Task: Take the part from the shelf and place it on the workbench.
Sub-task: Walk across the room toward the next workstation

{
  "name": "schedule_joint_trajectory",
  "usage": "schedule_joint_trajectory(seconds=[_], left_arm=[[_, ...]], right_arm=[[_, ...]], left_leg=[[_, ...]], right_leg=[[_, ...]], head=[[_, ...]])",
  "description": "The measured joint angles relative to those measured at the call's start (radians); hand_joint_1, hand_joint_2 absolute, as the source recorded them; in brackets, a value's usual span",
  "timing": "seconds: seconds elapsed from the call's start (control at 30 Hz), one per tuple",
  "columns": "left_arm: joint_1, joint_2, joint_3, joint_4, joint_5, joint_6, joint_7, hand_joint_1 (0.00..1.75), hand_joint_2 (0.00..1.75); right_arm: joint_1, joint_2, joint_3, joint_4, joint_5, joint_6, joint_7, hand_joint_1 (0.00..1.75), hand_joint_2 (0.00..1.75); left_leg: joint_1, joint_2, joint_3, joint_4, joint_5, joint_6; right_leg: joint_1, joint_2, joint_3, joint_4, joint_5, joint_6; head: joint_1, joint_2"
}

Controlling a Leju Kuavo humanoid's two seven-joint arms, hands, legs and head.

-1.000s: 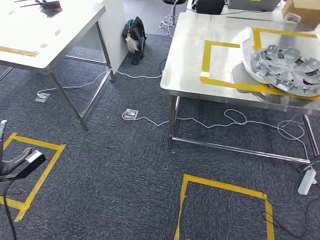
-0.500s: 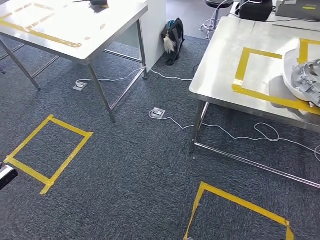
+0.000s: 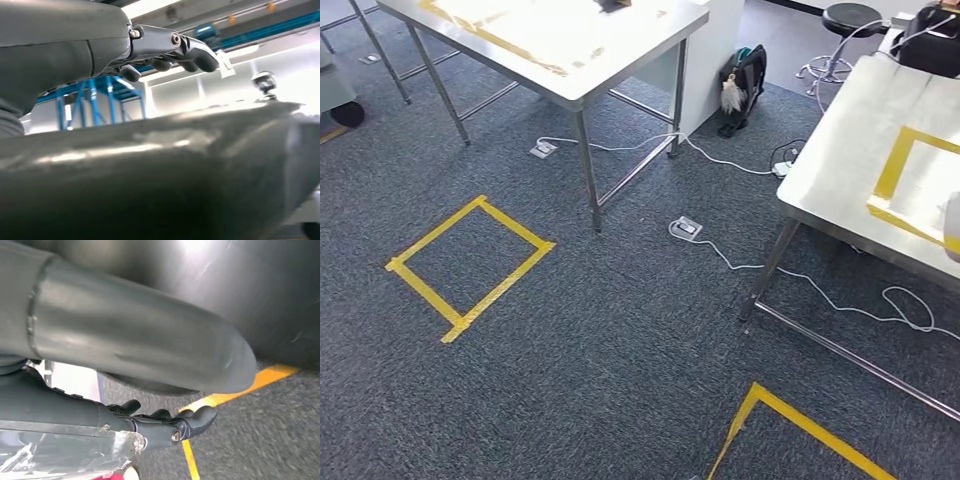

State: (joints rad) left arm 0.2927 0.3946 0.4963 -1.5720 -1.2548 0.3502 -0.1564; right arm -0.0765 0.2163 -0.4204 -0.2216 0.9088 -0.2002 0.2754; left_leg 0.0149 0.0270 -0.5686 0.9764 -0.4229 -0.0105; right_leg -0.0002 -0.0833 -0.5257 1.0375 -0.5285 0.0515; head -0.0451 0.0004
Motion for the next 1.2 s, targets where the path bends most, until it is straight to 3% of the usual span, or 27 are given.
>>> schedule_joint_trajectory(seconds=[0.07, 0.13, 0.17, 0.2, 0.23, 0.3, 0.37, 0.43, 0.5, 0.57, 0.63, 0.67, 0.7, 0.73, 0.8, 0.87, 0.93, 0.97, 1.0, 1.03, 1.07, 1.1, 1.13, 1.17, 1.2], left_arm=[[0.004, -0.015, 0.029, -0.020, 0.004, -0.009, -0.012, 0.00, 0.00], [0.010, -0.032, 0.046, -0.033, 0.007, -0.017, -0.024, 0.00, 0.00], [0.013, -0.042, 0.054, -0.040, 0.008, -0.022, -0.031, 0.00, 0.00], [0.017, -0.051, 0.062, -0.047, 0.008, -0.026, -0.037, 0.00, 0.00], [0.020, -0.061, 0.070, -0.055, 0.006, -0.031, -0.044, 0.00, 0.00], [0.025, -0.080, 0.084, -0.071, -0.004, -0.041, -0.054, 0.00, 0.00], [0.030, -0.098, 0.094, -0.086, -0.014, -0.050, -0.063, 0.00, 0.00], [0.041, -0.115, 0.103, -0.100, -0.024, -0.057, -0.067, 0.00, 0.00], [0.052, -0.135, 0.112, -0.117, -0.035, -0.066, -0.067, 0.00, 0.00], [0.056, -0.157, 0.114, -0.136, -0.047, -0.075, -0.066, 0.00, 0.00], [0.060, -0.180, 0.114, -0.153, -0.060, -0.082, -0.064, 0.00, 0.00], [0.063, -0.192, 0.113, -0.160, -0.066, -0.084, -0.063, 0.00, 0.00], [0.066, -0.201, 0.113, -0.167, -0.070, -0.086, -0.063, 0.00, 0.00], [0.067, -0.208, 0.112, -0.174, -0.073, -0.088, -0.062, 0.00, 0.00], [0.065, -0.217, 0.112, -0.186, -0.078, -0.090, -0.058, 0.00, 0.00], [0.064, -0.225, 0.111, -0.195, -0.082, -0.091, -0.054, 0.00, 0.00], [0.067, -0.233, 0.111, -0.203, -0.083, -0.091, -0.053, 0.00, 0.00], [0.070, -0.237, 0.111, -0.207, -0.085, -0.090, -0.052, 0.00, 0.00], [0.072, -0.241, 0.111, -0.213, -0.088, -0.090, -0.051, 0.00, 0.00], [0.072, -0.245, 0.109, -0.218, -0.093, -0.090, -0.049, 0.00, 0.00], [0.072, -0.250, 0.107, -0.224, -0.098, -0.089, -0.046, 0.00, 0.00], [0.071, -0.256, 0.103, -0.227, -0.103, -0.089, -0.041, 0.00, 0.00], [0.072, -0.262, 0.099, -0.229, -0.108, -0.089, -0.036, 0.00, 0.00], [0.073, -0.268, 0.094, -0.231, -0.112, -0.089, -0.031, 0.00, 0.00], [0.074, -0.273, 0.089, -0.231, -0.116, -0.088, -0.024, 0.00, 0.00]], right_arm=[[0.002, 0.000, 0.000, 0.000, 0.000, 0.000, 0.000, 0.00, 0.00], [0.003, -0.001, 0.000, 0.000, -0.001, 0.000, 0.000, 0.00, 0.00], [0.004, -0.001, 0.000, 0.000, -0.001, 0.000, 0.000, 0.00, 0.00], [0.004, -0.001, 0.000, 0.000, -0.001, 0.000, 0.000, 0.00, 0.00], [0.004, -0.001, 0.000, 0.000, -0.001, 0.000, 0.000, 0.00, 0.00], [0.005, -0.002, 0.000, 0.001, -0.003, 0.000, 0.000, 0.00, 0.00], [0.006, -0.002, 0.000, 0.001, -0.005, -0.001, 0.000, 0.00, 0.00], [0.005, -0.002, 0.000, 0.001, -0.008, -0.002, 0.000, 0.00, 0.00], [0.007, -0.002, 0.000, 0.001, -0.011, -0.002, 0.001, 0.00, 0.00], [0.011, -0.004, 0.000, 0.001, -0.014, -0.001, 0.002, 0.00, 0.00], [0.016, -0.008, 0.000, 0.001, -0.017, 0.000, 0.002, 0.00, 0.00], [0.018, -0.010, -0.001, 0.001, -0.019, 0.002, 0.002, 0.00, 0.00], [0.020, -0.012, -0.001, 0.001, -0.020, 0.003, 0.002, 0.00, 0.00], [0.021, -0.014, -0.001, 0.001, -0.021, 0.004, 0.002, 0.00, 0.00], [0.021, -0.016, -0.001, 0.001, -0.022, 0.006, 0.002, 0.00, 0.00], [0.020, -0.017, -0.001, 0.001, -0.022, 0.006, 0.002, 0.00, 0.00], [0.019, -0.019, -0.002, 0.001, -0.025, 0.006, 0.002, 0.00, 0.00], [0.018, -0.019, -0.002, 0.001, -0.026, 0.006, 0.002, 0.00, 0.00], [0.017, -0.020, -0.002, 0.001, -0.027, 0.006, 0.001, 0.00, 0.00], [0.018, -0.021, -0.002, 0.001, -0.028, 0.007, 0.000, 0.00, 0.00], [0.020, -0.023, -0.002, 0.001, -0.029, 0.007, -0.001, 0.00, 0.00], [0.022, -0.026, -0.002, 0.001, -0.030, 0.008, -0.002, 0.00, 0.00], [0.024, -0.029, -0.002, 0.001, -0.031, 0.008, -0.004, 0.00, 0.00], [0.025, -0.032, -0.002, 0.001, -0.032, 0.009, -0.010, 0.00, 0.00], [0.026, -0.035, -0.002, 0.001, -0.033, 0.010, -0.018, 0.00, 0.00]], left_leg=[[0.000, -0.025, -0.002, -0.001, 0.003, 0.010], [-0.003, -0.052, -0.004, 0.000, 0.004, 0.014], [-0.005, -0.067, -0.004, 0.000, 0.004, 0.015], [-0.005, -0.082, -0.004, 0.000, 0.005, 0.014], [-0.005, -0.098, -0.003, 0.001, 0.005, 0.014], [-0.006, -0.127, -0.005, 0.004, 0.006, 0.008], [-0.005, -0.150, -0.009, 0.004, 0.008, -0.003], [-0.001, -0.166, -0.013, 0.002, 0.012, -0.014], [-0.001, -0.127, -0.027, 0.030, -0.007, -0.021], [-0.003, -0.063, -0.077, 0.137, -0.070, -0.027], [-0.002, -0.042, -0.139, 0.265, -0.128, -0.033], [-0.001, -0.039, -0.151, 0.292, -0.131, -0.035], [0.001, -0.037, -0.143, 0.280, -0.115, -0.036], [0.001, -0.029, -0.116, 0.231, -0.086, -0.036], [0.000, 0.017, -0.034, 0.090, -0.032, -0.033], [-0.005, 0.045, 0.010, 0.011, -0.017, -0.024], [-0.008, 0.023, 0.011, 0.003, -0.017, -0.011], [-0.007, 0.011, 0.011, 0.001, -0.015, -0.005], [-0.006, -0.001, 0.011, -0.001, -0.012, 0.002], [-0.004, -0.013, 0.011, -0.002, -0.009, 0.009], [-0.003, -0.024, 0.010, -0.003, -0.008, 0.014], [-0.003, -0.036, 0.009, -0.003, -0.007, 0.017], [-0.004, -0.049, 0.008, -0.003, -0.007, 0.019], [-0.005, -0.063, 0.007, -0.002, -0.007, 0.019], [-0.005, -0.077, 0.007, -0.002, -0.007, 0.019]], right_leg=[[0.000, 0.061, -0.055, 0.121, -0.067, 0.002], [0.000, 0.079, -0.116, 0.243, -0.112, -0.002], [0.001, 0.082, -0.127, 0.259, -0.107, -0.004], [0.001, 0.085, -0.118, 0.233, -0.082, -0.007], [0.000, 0.094, -0.091, 0.172, -0.045, -0.010], [-0.004, 0.136, -0.028, 0.033, 0.014, -0.014], [-0.004, 0.157, -0.001, -0.027, 0.028, -0.019], [-0.001, 0.134, 0.006, -0.031, 0.031, -0.029], [-0.002, 0.110, 0.014, -0.036, 0.037, -0.042], [-0.002, 0.084, 0.014, -0.040, 0.040, -0.049], [-0.001, 0.057, 0.012, -0.040, 0.039, -0.052], [-0.001, 0.043, 0.011, -0.040, 0.038, -0.052], [-0.001, 0.029, 0.011, -0.040, 0.037, -0.051], [-0.001, 0.016, 0.011, -0.040, 0.035, -0.049], [0.003, -0.007, 0.016, -0.038, 0.028, -0.041], [0.008, -0.027, 0.022, -0.040, 0.020, -0.029], [0.008, -0.049, 0.033, -0.047, 0.015, -0.017], [0.007, -0.043, 0.037, -0.044, 0.010, -0.010], [0.005, -0.021, 0.034, -0.027, -0.003, -0.004], [0.004, 0.011, 0.018, 0.011, -0.026, 0.001], [0.002, 0.048, -0.013, 0.074, -0.057, 0.004], [0.001, 0.070, -0.051, 0.149, -0.090, 0.004], [0.001, 0.079, -0.088, 0.217, -0.114, 0.004], [0.001, 0.082, -0.112, 0.257, -0.120, 0.004], [0.001, 0.083, -0.118, 0.258, -0.105, 0.003]], head=[[0.004, 0.000], [0.005, 0.000], [0.005, 0.000], [0.005, 0.000], [0.005, 0.000], [0.004, 0.000], [0.004, 0.000], [0.004, 0.000], [0.002, 0.000], [0.000, 0.000], [0.000, 0.000], [0.000, 0.000], [0.000, 0.000], [0.000, 0.000], [-0.001, 0.000], [0.004, 0.000], [0.008, 0.000], [0.008, 0.000], [0.010, 0.000], [0.011, 0.000], [0.013, 0.000], [0.014, 0.000], [0.014, 0.000], [0.014, 0.000], [0.014, 0.000]])
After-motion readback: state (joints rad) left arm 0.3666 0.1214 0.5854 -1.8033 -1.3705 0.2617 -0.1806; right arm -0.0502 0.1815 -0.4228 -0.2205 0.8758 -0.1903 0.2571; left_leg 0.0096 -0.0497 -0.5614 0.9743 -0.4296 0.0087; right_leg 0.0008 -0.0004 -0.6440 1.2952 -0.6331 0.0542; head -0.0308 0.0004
